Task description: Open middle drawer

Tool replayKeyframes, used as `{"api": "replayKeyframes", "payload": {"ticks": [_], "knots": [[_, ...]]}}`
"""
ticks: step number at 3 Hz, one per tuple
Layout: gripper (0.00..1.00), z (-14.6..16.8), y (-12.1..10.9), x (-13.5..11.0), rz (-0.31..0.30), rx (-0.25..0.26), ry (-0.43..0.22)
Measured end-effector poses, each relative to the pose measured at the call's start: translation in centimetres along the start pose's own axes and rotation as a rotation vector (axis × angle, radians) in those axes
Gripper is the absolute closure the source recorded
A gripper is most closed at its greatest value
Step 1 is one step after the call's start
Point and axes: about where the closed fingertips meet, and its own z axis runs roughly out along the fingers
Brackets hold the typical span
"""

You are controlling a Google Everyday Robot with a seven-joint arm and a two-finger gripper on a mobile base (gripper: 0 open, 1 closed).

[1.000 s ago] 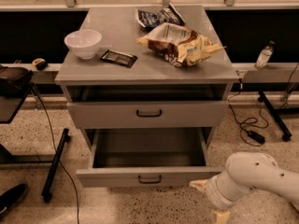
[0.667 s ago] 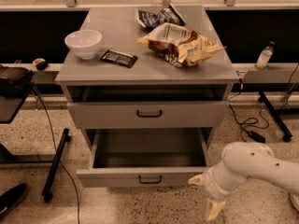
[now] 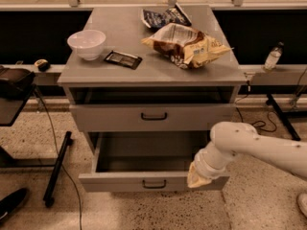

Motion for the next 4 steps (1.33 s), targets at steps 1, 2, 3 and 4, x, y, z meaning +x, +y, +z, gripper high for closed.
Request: {"api": "replayKeyframes", "payload": {"ticks": [1, 2, 3, 4], "knots": [[0.95, 1.3, -3.2, -0.2, 0.118, 0.009, -0.024], [1.0, 3.4, -5.3, -0.1, 0.245, 0.022, -0.043], [1.0, 5.1, -6.9, 0.0, 0.332, 0.056, -0.092], [1.0, 5.2, -7.4, -0.2, 0.347, 0.071, -0.112]]}}
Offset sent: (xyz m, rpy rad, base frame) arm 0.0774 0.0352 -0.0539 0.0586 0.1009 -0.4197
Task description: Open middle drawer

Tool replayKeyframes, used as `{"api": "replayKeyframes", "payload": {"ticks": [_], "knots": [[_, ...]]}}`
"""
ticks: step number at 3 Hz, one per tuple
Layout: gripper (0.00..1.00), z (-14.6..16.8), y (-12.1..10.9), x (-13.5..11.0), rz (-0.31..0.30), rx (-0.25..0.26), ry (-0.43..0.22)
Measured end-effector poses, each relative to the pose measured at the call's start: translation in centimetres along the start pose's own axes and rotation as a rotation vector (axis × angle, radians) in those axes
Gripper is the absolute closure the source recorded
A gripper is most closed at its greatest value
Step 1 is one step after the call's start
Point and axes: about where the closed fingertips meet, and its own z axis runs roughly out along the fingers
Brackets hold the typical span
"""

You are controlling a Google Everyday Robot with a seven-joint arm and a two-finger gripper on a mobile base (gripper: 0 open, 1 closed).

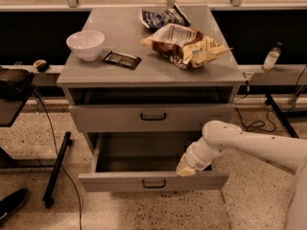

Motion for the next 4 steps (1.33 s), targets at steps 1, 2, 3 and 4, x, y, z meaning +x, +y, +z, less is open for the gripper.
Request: {"api": "replayKeyframes", "payload": {"ticks": [1, 2, 3, 4], "knots": [[1.0, -0.5, -1.2, -0.1, 0.014, 0.028, -0.051], [1.0, -1.6, -2.4, -0.2, 0.024, 0.052, -0.106], [0.82, -1.7, -2.6, -0.2, 0.024, 0.056, -0.111], [0.59, -1.7, -2.6, -0.2, 0.024, 0.056, -0.111]]}}
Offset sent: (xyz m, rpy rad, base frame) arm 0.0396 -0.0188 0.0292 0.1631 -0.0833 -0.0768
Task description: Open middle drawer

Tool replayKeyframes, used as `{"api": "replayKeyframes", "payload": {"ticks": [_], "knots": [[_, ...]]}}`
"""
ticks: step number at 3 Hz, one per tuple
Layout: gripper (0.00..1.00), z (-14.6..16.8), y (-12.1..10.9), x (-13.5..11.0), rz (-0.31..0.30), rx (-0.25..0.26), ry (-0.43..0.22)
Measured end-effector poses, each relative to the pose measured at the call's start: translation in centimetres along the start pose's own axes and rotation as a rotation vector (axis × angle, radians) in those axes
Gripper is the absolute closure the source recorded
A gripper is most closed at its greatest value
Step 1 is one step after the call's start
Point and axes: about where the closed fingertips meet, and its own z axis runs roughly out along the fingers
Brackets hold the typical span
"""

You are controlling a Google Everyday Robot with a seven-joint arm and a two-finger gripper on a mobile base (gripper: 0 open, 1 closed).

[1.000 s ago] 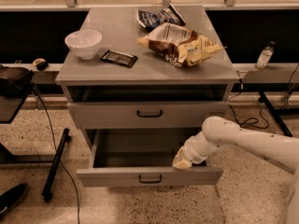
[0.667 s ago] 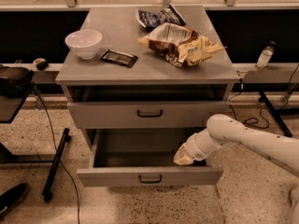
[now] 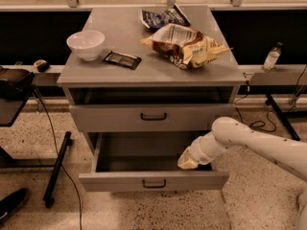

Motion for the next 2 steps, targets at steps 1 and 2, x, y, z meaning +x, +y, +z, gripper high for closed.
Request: {"api": "replayKeyframes", "payload": {"ticks": [1, 2], "knots": [[0.32, 1.5, -1.7, 0.6, 0.029, 0.035, 0.058], [0.47, 4.0, -3.8, 2.7, 0.077, 0.057, 0.092]]}}
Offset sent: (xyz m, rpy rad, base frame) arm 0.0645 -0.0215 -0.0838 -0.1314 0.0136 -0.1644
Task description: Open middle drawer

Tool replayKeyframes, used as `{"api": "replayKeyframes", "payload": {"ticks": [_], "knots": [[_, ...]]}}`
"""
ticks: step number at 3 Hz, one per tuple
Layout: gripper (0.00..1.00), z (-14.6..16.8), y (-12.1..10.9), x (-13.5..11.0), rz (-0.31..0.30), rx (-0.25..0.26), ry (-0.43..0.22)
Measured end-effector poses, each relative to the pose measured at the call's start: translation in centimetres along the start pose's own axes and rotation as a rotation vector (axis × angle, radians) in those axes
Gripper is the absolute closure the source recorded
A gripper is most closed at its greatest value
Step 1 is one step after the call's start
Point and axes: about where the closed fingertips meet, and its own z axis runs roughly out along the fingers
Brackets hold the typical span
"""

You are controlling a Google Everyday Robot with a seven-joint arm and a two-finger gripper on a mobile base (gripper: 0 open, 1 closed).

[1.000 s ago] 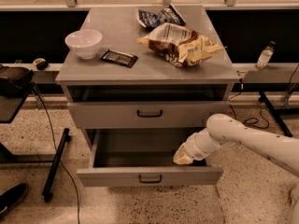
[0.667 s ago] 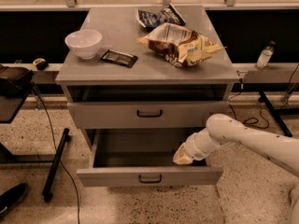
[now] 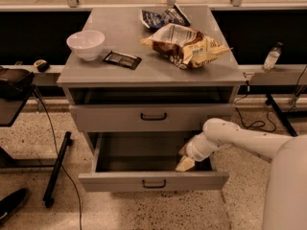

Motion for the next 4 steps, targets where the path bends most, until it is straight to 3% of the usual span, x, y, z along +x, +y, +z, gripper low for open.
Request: {"api": "replayKeyframes", "payload": {"ticks": [2, 3, 4], "knots": [[0.93, -0.3, 0.0, -0.1, 0.005, -0.002, -0.006], [1.0, 1.1, 1.7, 0.3, 0.007, -0.034, -0.066], [1.0, 0.8, 1.6, 0.1, 0.007, -0.034, -0.066]]}}
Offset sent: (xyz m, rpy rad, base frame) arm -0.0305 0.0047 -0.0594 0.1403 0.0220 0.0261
